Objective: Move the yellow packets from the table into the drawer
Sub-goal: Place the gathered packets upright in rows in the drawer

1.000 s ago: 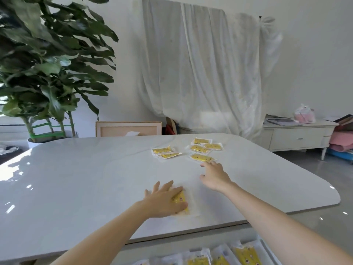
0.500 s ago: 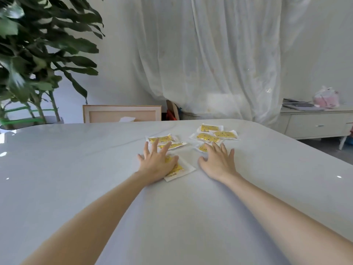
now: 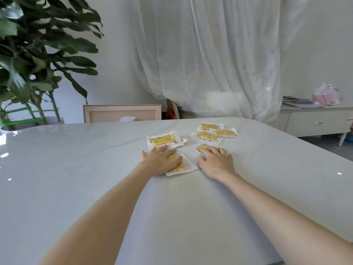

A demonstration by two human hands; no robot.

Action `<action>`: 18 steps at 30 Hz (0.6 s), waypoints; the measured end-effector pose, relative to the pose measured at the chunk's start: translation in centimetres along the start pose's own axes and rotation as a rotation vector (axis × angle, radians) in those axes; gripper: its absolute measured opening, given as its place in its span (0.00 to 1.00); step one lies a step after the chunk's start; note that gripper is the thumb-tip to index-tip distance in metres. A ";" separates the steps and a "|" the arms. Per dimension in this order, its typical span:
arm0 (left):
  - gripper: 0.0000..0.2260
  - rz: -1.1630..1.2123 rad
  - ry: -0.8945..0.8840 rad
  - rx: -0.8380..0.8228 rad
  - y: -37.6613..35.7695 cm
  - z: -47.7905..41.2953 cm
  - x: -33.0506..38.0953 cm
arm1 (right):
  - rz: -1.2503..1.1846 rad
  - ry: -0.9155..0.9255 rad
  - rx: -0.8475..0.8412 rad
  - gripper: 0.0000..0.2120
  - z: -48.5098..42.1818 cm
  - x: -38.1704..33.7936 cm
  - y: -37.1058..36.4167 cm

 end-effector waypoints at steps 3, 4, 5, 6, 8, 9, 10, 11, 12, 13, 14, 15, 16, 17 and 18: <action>0.29 -0.024 0.016 -0.007 0.2 1.6 0.0 | -0.009 0.014 0.002 0.23 1.6 -0.6 -0.1; 0.29 -0.030 0.022 -0.002 0.1 2.2 0.1 | -0.010 0.020 0.002 0.23 2.2 -0.8 -0.1; 0.29 -0.034 0.026 0.004 0.0 2.8 0.3 | -0.014 0.026 0.000 0.23 2.8 -0.9 -0.1; 0.29 -0.037 0.029 0.013 -0.1 3.5 0.6 | -0.020 0.029 -0.003 0.23 3.5 -1.0 0.0; 0.29 -0.036 0.031 0.027 -0.2 4.8 1.1 | -0.024 0.016 -0.001 0.23 4.7 -1.1 0.2; 0.29 -0.034 0.031 0.031 -0.2 5.5 1.3 | -0.019 0.004 0.005 0.22 5.3 -1.3 0.3; 0.29 -0.030 0.030 0.033 -0.1 6.2 1.3 | -0.010 -0.008 0.018 0.22 5.9 -1.4 0.5; 0.29 -0.020 0.031 0.036 0.0 6.9 1.3 | 0.010 -0.016 0.043 0.22 6.4 -1.4 0.7; 0.29 -0.007 0.034 0.045 -0.1 7.6 1.1 | 0.041 -0.018 0.077 0.21 6.8 -1.5 0.9; 0.28 0.006 0.041 0.065 -0.2 8.4 0.9 | 0.066 -0.011 0.118 0.19 7.2 -1.6 1.2; 0.28 0.018 0.050 0.100 -0.3 9.2 0.5 | 0.069 0.004 0.161 0.18 7.3 -1.7 1.6; 0.28 0.026 0.058 0.144 -0.3 10.0 0.0 | 0.049 0.028 0.192 0.16 7.3 -2.0 2.0; 0.27 0.033 0.071 0.188 -0.3 10.7 -0.8 | 0.015 0.065 0.208 0.16 7.2 -2.4 2.4; 0.26 0.041 0.084 0.229 -0.3 11.2 -1.6 | -0.020 0.111 0.209 0.16 6.8 -3.0 2.7; 0.26 0.055 0.097 0.263 -0.1 11.6 -2.4 | -0.051 0.157 0.195 0.16 6.4 -3.6 2.9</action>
Point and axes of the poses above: each hand's wrist, its own z-axis away from the middle knuckle, its own y-axis out of the back of the hand, x = y × z, the point moved 2 cm from there along -z, towards the middle knuckle, and after that the axes turned 4 degrees about -x, right-handed, at the moved point
